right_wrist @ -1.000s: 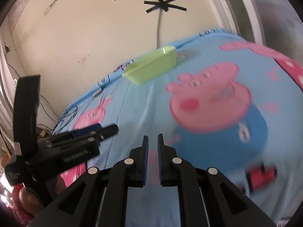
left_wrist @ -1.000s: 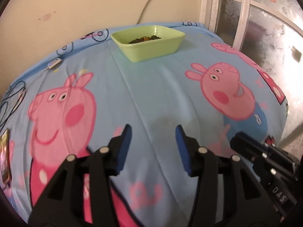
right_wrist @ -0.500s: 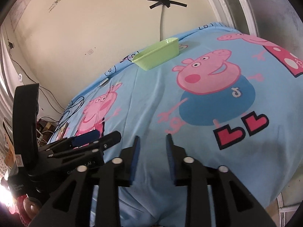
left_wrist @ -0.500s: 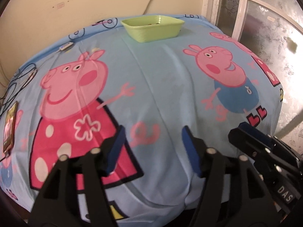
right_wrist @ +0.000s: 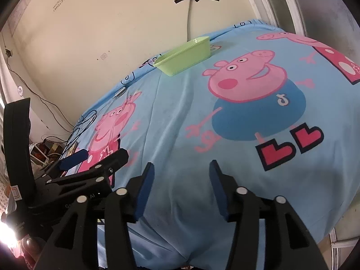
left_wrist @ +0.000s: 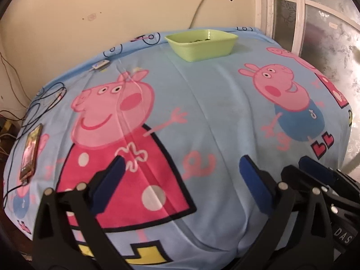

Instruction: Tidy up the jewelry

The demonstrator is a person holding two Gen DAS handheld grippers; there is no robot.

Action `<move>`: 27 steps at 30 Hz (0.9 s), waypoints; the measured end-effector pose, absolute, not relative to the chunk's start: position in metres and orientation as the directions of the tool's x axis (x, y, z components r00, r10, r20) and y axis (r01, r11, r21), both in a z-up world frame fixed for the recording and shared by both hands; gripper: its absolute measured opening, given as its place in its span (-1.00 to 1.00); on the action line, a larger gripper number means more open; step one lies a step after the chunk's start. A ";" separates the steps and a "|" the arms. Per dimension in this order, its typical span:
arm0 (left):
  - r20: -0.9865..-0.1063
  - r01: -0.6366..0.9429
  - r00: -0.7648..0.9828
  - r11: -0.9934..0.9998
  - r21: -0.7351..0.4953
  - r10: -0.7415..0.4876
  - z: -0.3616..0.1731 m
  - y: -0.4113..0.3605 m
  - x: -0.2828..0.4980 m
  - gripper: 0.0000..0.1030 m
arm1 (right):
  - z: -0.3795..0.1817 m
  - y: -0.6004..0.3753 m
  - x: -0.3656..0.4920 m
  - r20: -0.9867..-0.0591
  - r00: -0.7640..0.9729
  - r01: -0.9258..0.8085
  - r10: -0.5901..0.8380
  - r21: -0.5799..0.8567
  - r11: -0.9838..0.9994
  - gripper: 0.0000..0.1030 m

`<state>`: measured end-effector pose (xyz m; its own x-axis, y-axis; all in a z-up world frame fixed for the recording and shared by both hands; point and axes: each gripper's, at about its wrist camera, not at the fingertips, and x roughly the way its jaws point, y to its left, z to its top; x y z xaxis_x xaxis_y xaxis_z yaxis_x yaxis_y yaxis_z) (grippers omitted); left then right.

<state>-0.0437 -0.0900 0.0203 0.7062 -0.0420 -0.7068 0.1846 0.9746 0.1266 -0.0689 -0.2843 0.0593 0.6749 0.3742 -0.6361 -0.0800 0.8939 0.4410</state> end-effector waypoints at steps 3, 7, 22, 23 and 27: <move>-0.710 0.176 0.704 0.974 0.144 -0.022 0.018 -0.091 -0.042 0.88 | 0.060 -0.284 -0.070 -0.632 0.678 -0.087 0.376 0.439 0.894 -0.35; -0.709 0.158 0.705 0.975 0.158 0.000 0.016 -0.093 -0.042 0.88 | 0.060 -0.284 -0.071 -0.630 0.681 -0.086 0.374 0.439 0.894 -0.29; -0.754 0.142 0.656 0.976 0.163 0.031 0.006 -0.090 -0.041 0.88 | 0.059 -0.283 -0.070 -0.629 0.683 -0.082 0.370 0.437 0.896 -0.25; -0.756 0.140 0.654 0.977 0.163 0.032 0.006 -0.089 -0.040 0.88 | 0.059 -0.282 -0.069 -0.630 0.682 -0.082 0.371 0.438 0.895 -0.25; -0.760 0.138 0.649 0.977 0.160 0.033 0.005 -0.088 -0.040 0.88 | 0.058 -0.282 -0.068 -0.634 0.678 -0.081 0.371 0.438 0.895 -0.25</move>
<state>-0.0395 -0.0875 0.0048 0.6492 0.0327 -0.7599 0.1383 0.9774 0.1602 -0.0682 -0.2818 0.0577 0.6782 0.3714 -0.6341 -0.0807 0.8953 0.4380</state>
